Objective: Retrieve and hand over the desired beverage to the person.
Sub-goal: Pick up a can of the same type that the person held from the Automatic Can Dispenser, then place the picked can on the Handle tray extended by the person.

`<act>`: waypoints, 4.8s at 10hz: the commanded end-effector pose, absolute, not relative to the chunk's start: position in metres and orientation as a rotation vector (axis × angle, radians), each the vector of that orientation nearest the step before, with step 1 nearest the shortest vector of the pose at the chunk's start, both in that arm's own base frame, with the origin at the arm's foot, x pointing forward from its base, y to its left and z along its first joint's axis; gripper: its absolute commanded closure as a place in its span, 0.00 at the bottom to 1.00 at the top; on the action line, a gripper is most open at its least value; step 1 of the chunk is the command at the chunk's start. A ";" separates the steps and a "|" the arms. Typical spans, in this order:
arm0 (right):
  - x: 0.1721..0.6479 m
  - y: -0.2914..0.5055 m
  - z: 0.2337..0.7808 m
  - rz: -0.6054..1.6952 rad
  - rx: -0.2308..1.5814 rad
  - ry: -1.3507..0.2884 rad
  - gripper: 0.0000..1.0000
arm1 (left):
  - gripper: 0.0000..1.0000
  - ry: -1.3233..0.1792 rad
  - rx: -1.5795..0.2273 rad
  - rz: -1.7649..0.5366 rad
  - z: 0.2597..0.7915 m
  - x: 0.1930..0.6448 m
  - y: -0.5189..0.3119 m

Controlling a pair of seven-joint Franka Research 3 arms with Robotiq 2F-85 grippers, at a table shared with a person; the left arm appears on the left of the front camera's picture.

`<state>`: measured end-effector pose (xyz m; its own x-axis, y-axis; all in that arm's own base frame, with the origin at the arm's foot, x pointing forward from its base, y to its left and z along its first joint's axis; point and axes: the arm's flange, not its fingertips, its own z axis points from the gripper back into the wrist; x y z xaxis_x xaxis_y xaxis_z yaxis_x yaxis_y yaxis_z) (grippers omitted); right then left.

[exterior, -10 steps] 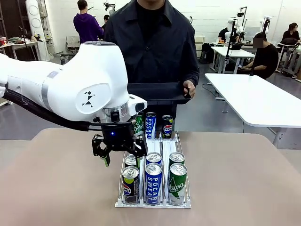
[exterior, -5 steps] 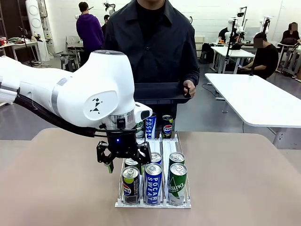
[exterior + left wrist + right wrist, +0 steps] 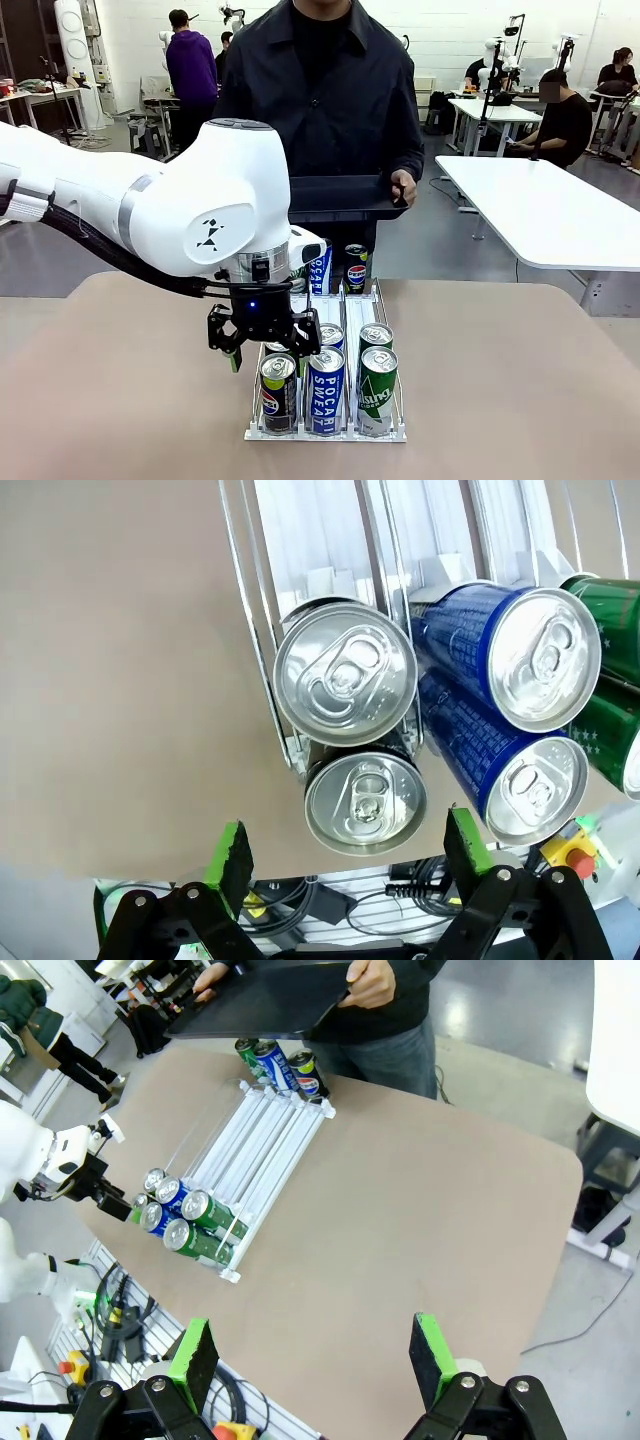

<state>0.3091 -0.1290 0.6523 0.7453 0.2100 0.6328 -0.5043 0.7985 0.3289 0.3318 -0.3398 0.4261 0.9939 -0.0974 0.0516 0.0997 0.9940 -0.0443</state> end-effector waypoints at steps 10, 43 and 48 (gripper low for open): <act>0.311 -0.129 0.652 0.427 0.547 -0.626 0.00 | 0.00 -0.104 -0.017 -0.052 0.405 0.346 -0.348; 0.311 -0.129 0.652 0.427 0.547 -0.626 0.00 | 1.00 -0.185 0.000 -0.070 0.675 0.365 -0.386; 0.311 -0.129 0.652 0.427 0.547 -0.626 0.00 | 0.42 -0.175 -0.001 -0.062 0.675 0.370 -0.392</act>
